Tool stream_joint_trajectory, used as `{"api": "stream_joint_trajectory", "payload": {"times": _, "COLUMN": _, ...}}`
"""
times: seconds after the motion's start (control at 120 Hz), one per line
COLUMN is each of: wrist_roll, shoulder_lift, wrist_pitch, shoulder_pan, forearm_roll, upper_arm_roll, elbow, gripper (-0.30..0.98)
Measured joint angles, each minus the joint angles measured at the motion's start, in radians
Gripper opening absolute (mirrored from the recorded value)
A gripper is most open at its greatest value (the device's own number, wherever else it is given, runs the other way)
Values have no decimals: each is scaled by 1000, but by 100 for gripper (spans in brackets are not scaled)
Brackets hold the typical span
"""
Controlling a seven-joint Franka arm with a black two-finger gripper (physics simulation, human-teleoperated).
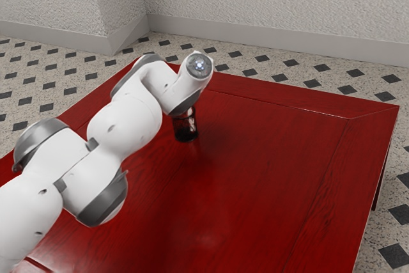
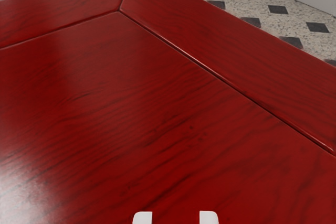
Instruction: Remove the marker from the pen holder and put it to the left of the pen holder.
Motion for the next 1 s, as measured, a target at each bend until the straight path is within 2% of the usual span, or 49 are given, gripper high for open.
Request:
{"api": "stream_joint_trajectory", "payload": {"times": 0.358, "wrist_roll": 12, "shoulder_lift": 193, "wrist_pitch": -58, "shoulder_pan": -30, "forearm_roll": 9, "upper_arm_roll": 61, "elbow": -65, "gripper": -7}}
{"api": "stream_joint_trajectory", "payload": {"times": 0.625, "wrist_roll": 19, "shoulder_lift": 155, "wrist_pitch": -68, "shoulder_pan": 113, "forearm_roll": -4, "upper_arm_roll": 70, "elbow": -19, "gripper": -7}}
{"api": "stream_joint_trajectory", "payload": {"times": 0.808, "wrist_roll": 18, "shoulder_lift": 134, "wrist_pitch": -87, "shoulder_pan": 151, "forearm_roll": -79, "upper_arm_roll": 43, "elbow": -10, "gripper": -7}}
{"api": "stream_joint_trajectory", "payload": {"times": 1.0, "wrist_roll": 40, "shoulder_lift": 137, "wrist_pitch": -244, "shoulder_pan": 169, "forearm_roll": -281, "upper_arm_roll": 40, "elbow": 7, "gripper": -7}}
